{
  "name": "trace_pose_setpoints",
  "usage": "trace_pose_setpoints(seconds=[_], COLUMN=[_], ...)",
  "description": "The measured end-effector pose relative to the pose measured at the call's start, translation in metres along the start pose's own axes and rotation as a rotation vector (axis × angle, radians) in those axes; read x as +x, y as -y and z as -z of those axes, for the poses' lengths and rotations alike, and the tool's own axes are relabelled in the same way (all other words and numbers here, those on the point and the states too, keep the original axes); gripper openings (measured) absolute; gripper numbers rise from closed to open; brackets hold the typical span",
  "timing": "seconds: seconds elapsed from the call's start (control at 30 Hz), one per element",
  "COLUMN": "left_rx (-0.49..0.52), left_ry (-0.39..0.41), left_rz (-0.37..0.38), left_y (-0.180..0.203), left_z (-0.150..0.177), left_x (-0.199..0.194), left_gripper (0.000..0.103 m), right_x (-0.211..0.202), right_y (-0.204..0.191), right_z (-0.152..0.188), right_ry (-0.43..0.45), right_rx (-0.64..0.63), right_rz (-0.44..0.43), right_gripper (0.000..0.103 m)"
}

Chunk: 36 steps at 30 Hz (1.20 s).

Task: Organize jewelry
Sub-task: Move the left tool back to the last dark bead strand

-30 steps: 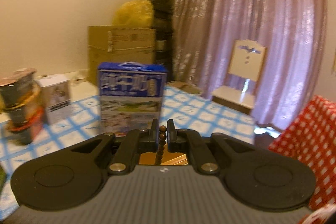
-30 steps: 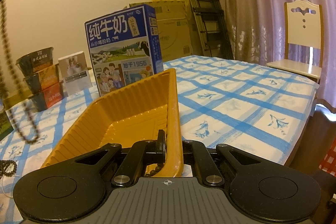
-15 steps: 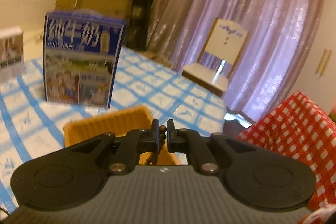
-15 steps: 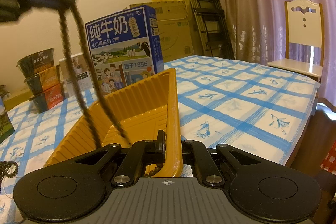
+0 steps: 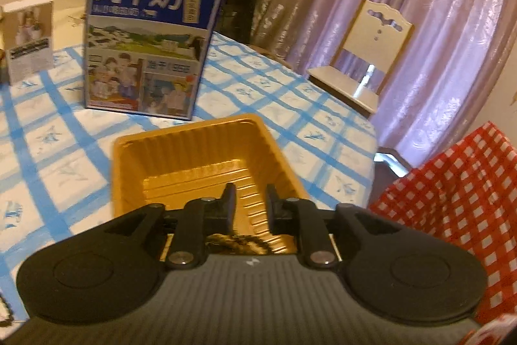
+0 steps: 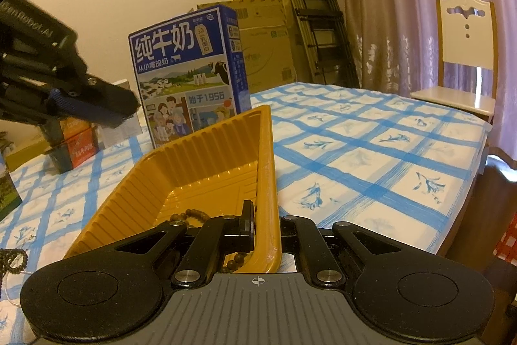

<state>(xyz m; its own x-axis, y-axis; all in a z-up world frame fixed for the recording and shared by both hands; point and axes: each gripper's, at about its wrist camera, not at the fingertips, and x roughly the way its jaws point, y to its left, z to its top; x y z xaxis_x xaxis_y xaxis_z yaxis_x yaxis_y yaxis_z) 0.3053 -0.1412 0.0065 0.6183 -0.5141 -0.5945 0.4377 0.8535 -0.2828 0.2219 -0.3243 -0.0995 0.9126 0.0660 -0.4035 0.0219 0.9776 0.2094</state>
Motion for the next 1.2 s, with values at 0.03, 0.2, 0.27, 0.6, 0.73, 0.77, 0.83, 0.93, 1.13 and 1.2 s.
trace_pose_setpoints(seconds=[0.03, 0.2, 0.27, 0.6, 0.73, 0.77, 0.83, 0.93, 1.13, 1.2], left_rx=[0.003, 0.021, 0.038, -0.023, -0.115, -0.140, -0.187, -0.222, -0.297, -0.315], left_ry=[0.003, 0.007, 0.007, -0.029, -0.029, -0.030, -0.038, -0.066, -0.090, -0.094], left_rz=[-0.020, -0.138, -0.194, -0.425, -0.497, -0.512, -0.540, -0.583, -0.629, -0.634], left_y=[-0.003, -0.025, -0.036, -0.102, -0.126, -0.131, -0.140, -0.150, -0.165, -0.167], left_z=[0.002, 0.011, 0.017, 0.053, 0.073, 0.079, 0.092, 0.111, 0.139, 0.145], left_x=[-0.003, -0.023, -0.033, -0.086, -0.113, -0.120, -0.131, -0.145, -0.164, -0.167], left_gripper=[0.021, 0.030, 0.033, 0.042, 0.045, 0.047, 0.047, 0.047, 0.047, 0.047], right_x=[0.000, 0.000, 0.000, 0.000, 0.000, 0.000, 0.000, 0.000, 0.001, 0.000], right_y=[0.000, 0.000, 0.000, 0.000, 0.000, 0.000, 0.001, 0.001, 0.001, 0.001], right_z=[0.000, 0.000, 0.000, 0.000, 0.000, 0.000, 0.000, 0.000, 0.000, 0.000], right_ry=[-0.001, 0.000, -0.001, -0.002, -0.002, -0.002, -0.002, -0.002, -0.002, -0.003], right_rx=[0.002, 0.002, 0.003, 0.002, 0.001, 0.002, 0.002, 0.001, 0.001, 0.000], right_rz=[-0.001, 0.000, 0.000, 0.001, 0.001, 0.002, 0.002, 0.001, 0.002, 0.003], right_gripper=[0.006, 0.006, 0.006, 0.006, 0.006, 0.006, 0.006, 0.006, 0.006, 0.006])
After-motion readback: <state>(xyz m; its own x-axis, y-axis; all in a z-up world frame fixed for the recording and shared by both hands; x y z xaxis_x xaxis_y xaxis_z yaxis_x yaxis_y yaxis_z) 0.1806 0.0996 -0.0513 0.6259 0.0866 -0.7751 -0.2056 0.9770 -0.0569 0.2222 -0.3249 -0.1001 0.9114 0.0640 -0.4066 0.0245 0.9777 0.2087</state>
